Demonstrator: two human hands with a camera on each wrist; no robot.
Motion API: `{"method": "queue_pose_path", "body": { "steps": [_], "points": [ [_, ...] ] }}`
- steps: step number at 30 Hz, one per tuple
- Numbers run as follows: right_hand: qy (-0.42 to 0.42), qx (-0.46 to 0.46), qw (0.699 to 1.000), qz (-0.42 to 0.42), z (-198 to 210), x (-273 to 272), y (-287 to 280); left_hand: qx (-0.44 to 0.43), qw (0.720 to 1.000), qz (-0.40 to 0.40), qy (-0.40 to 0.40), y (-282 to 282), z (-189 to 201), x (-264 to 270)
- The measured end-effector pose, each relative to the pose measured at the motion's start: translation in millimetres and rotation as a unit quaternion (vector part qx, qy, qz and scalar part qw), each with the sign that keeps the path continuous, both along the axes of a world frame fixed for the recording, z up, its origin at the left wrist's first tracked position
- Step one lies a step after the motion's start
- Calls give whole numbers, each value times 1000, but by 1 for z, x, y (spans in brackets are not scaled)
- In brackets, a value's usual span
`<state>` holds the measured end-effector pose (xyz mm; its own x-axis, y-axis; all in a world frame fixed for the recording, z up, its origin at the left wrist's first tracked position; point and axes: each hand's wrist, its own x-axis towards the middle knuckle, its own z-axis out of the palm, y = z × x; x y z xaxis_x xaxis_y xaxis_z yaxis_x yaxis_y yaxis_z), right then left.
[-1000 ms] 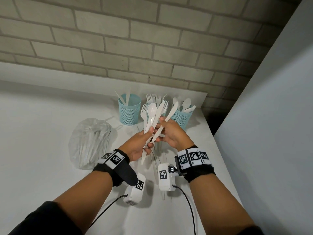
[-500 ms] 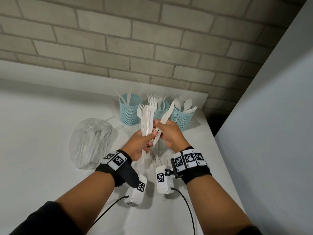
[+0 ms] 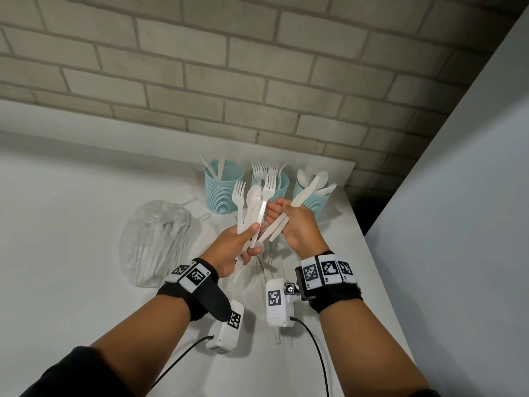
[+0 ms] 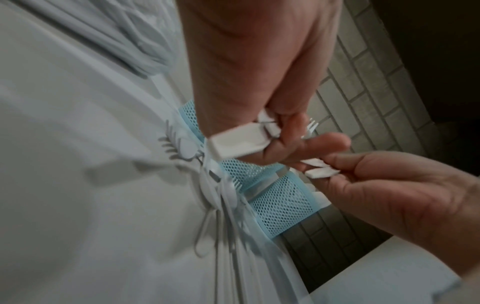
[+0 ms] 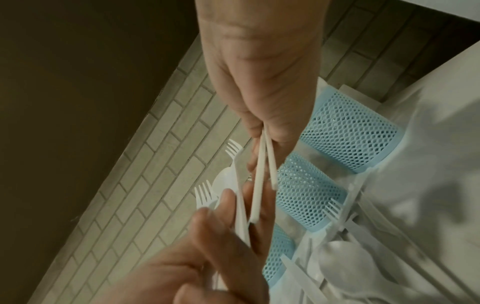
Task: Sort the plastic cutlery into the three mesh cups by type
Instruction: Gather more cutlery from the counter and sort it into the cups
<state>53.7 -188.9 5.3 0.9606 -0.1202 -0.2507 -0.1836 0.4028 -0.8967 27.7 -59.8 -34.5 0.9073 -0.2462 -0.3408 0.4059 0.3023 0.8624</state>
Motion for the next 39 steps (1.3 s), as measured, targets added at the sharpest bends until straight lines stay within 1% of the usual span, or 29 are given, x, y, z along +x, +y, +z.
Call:
{"method": "queue_pose_path", "body": {
  "steps": [2, 4, 8, 9, 13, 16, 18, 20, 22, 24, 25, 27, 28, 29, 31, 32, 34, 35, 36, 39],
  "points": [
    [-4, 22, 1000, -20, -1, 0, 0, -3, 1000, -5, 0, 2, 0, 0],
    [-1, 21, 999, -38, -4, 1, 0, 5, 1000, -21, -8, 2, 0, -2],
    [12, -42, 998, -42, -7, 2, 1, 25, 998, -51, -25, 0, 2, -7],
    [10, -44, 998, -38, -6, 1, 0, 25, 998, -51, -25, 1, 3, -7],
    [1, 20, 1000, 3, -1, -2, -1, 23, 999, -38, -28, 5, 0, -3],
    [-29, 80, 996, 17, 0, -3, -3, 30, 999, -28, -35, 5, 0, -3],
    [-43, 91, 995, 22, 1, -3, -4, 35, 998, -19, -43, 6, -1, -3],
    [-45, 40, 998, 24, 2, -2, -5, 33, 998, -17, -43, 5, 0, -4],
    [-44, -47, 998, 28, 3, -3, -4, 12, 999, -29, -39, 5, 1, -6],
    [-37, -132, 990, 20, 5, -4, -4, -18, 998, -52, -41, 5, 4, -7],
    [-36, -159, 987, 13, 3, -4, -4, -34, 997, -60, -42, 6, 6, -8],
    [-39, -179, 983, -4, -2, -3, -1, -53, 995, -69, -42, 5, 9, -8],
    [-46, -211, 976, -22, -6, -3, 3, -54, 996, -67, -38, 2, 11, -9],
    [-59, -273, 959, -44, -10, -3, 8, -53, 996, -61, -33, -2, 13, -10],
    [-87, -400, 909, -78, -18, -5, 18, -61, 998, -33, -9, -15, 13, -11],
    [-85, -439, 890, -88, -22, -6, 21, -66, 998, -15, 6, -19, 12, -11],
    [-82, -471, 874, -88, -25, -5, 21, -73, 997, 7, 21, -20, 10, -8],
    [-87, -476, 871, -81, -25, -4, 18, -67, 997, 9, 24, -19, 11, -5],
    [-95, -467, 876, -78, -22, -3, 16, -59, 998, 8, 25, -16, 11, -2],
    [-97, -370, 923, -47, -16, 0, 14, -40, 999, 6, 21, -11, 12, 5]
  ]
}}
